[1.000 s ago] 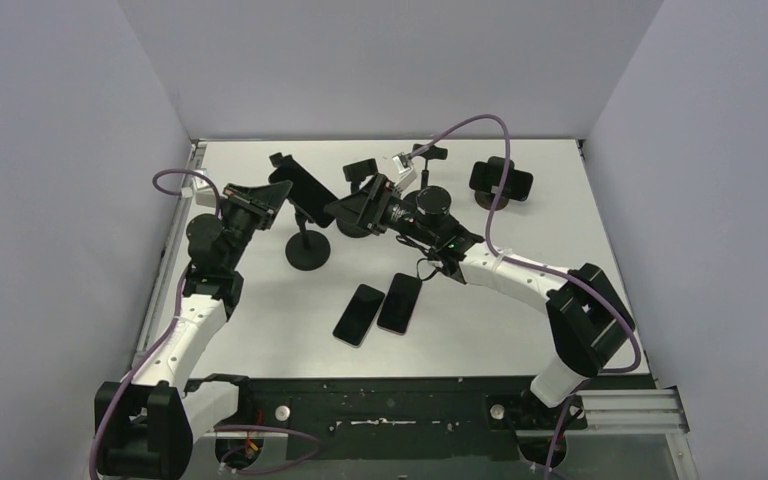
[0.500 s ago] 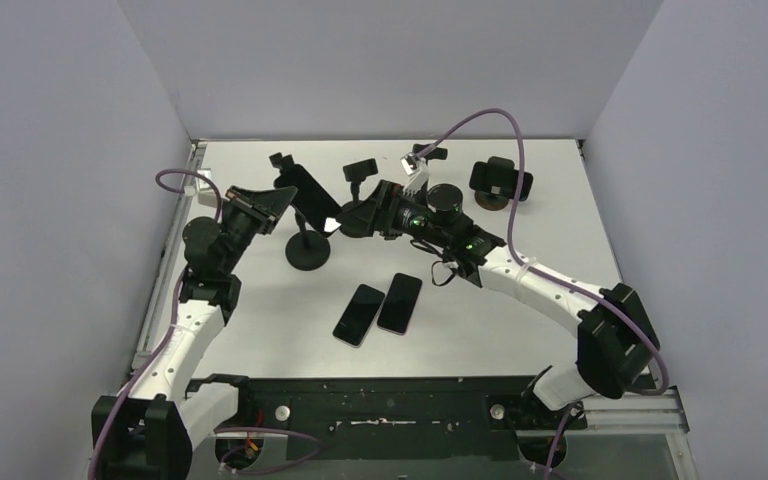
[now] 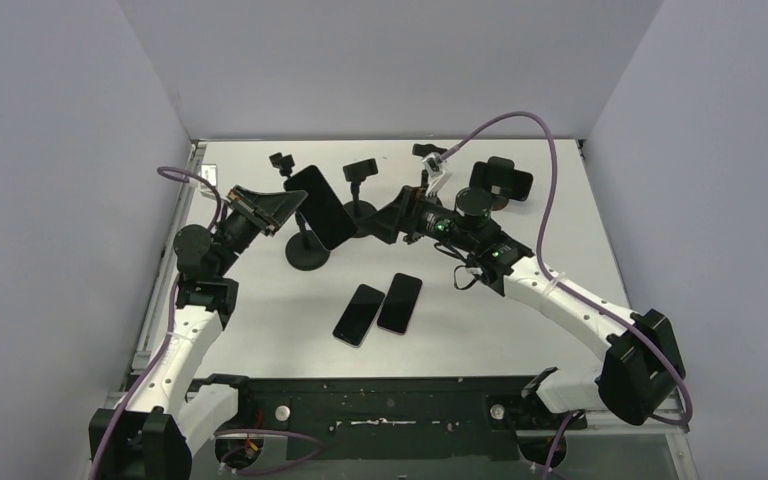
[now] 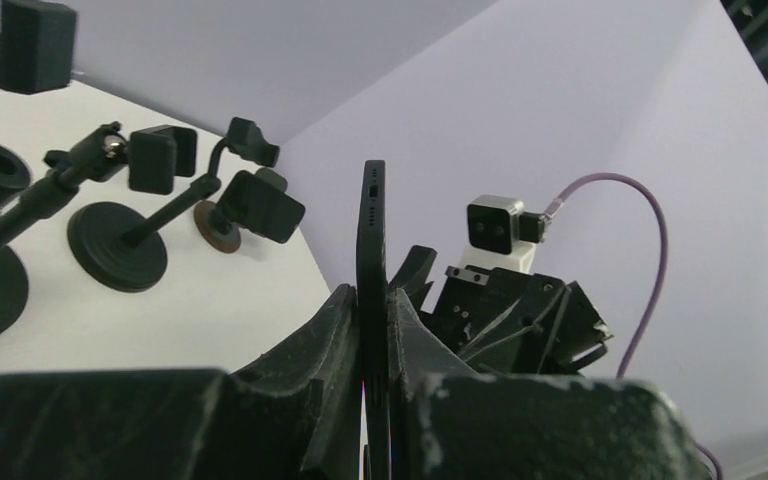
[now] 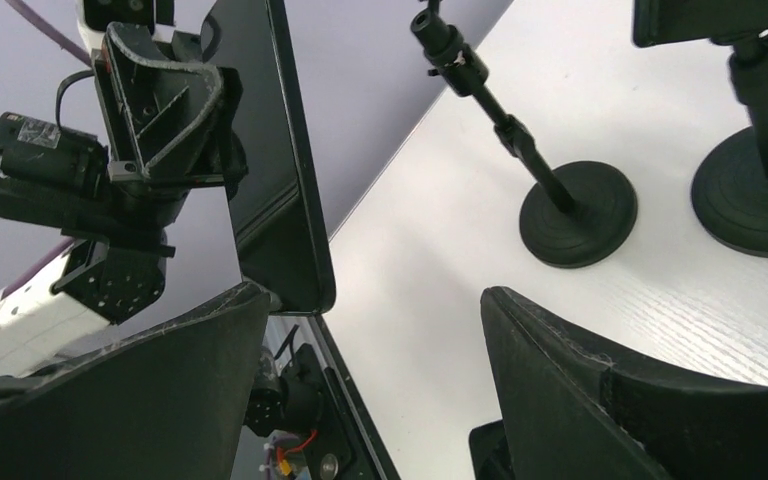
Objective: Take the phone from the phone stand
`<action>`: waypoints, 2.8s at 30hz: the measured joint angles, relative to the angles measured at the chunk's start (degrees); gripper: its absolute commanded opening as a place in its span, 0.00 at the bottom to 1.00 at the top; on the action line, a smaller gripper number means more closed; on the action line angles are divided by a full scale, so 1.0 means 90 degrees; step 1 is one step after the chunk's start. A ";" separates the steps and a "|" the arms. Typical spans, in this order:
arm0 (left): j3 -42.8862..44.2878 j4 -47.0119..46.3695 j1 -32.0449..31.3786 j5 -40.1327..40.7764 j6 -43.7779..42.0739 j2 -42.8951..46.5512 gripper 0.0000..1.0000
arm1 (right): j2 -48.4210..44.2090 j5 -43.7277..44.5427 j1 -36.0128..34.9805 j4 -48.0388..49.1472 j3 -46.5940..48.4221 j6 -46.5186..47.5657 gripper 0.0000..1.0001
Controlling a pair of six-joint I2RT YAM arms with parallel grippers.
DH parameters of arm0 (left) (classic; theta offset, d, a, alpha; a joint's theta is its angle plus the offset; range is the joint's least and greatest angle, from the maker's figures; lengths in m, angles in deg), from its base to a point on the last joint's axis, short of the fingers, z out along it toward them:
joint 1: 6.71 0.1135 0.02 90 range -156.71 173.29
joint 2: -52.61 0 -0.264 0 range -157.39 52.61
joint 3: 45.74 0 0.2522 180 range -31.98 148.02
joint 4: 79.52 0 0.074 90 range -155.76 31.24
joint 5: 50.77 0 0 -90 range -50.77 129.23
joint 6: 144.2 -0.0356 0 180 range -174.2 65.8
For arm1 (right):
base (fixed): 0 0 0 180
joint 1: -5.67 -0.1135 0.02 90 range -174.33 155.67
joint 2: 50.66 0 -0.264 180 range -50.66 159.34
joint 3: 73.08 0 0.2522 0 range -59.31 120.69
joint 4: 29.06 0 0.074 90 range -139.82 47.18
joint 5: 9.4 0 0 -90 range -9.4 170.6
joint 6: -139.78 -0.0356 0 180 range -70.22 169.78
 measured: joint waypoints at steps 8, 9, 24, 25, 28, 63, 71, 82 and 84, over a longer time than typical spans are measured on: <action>-0.0039 -0.0986 -0.0005 -0.0204 0.0588 0.0000 0.00 | -0.0017 -0.0605 0.0019 0.1846 -0.0855 -0.1088 0.78; -0.0039 -0.1049 -0.0005 -0.0199 0.0663 -0.0002 0.00 | -0.0007 -0.0631 0.0007 0.2171 -0.0971 -0.1319 0.78; -0.0039 -0.1086 -0.0668 0.0908 0.1506 0.0141 0.00 | 0.0478 -0.0160 -0.0794 0.3968 -0.0444 -0.2526 0.67; -0.0039 -0.1061 -0.0729 0.1008 0.1498 0.0168 0.00 | 0.0527 -0.0107 -0.0840 0.3973 -0.0418 -0.2565 0.63; 0.0005 -0.0984 -0.0906 0.1324 0.1416 0.0206 0.00 | 0.0658 0.0041 -0.0884 0.3983 -0.0355 -0.2681 0.49; 0.1253 0.0690 -0.1472 0.0889 -0.1880 0.0935 0.85 | -0.1389 -0.1326 -0.0022 -0.0469 -0.0080 0.0537 0.00; 0.2492 0.1047 -0.1967 -0.1940 -0.3118 0.0352 0.85 | -0.2351 -0.1868 -0.0039 -0.4639 0.1195 0.3096 0.00; 0.4425 0.4830 -0.3478 -0.2365 -0.5586 -0.0787 0.78 | -0.2399 -0.1095 -0.0894 -0.7155 0.2215 0.4575 0.00; 0.4716 0.5389 -0.3718 -0.2249 -0.5984 -0.1032 0.76 | -0.2361 -0.0925 -0.0916 -0.7412 0.2220 0.4687 0.00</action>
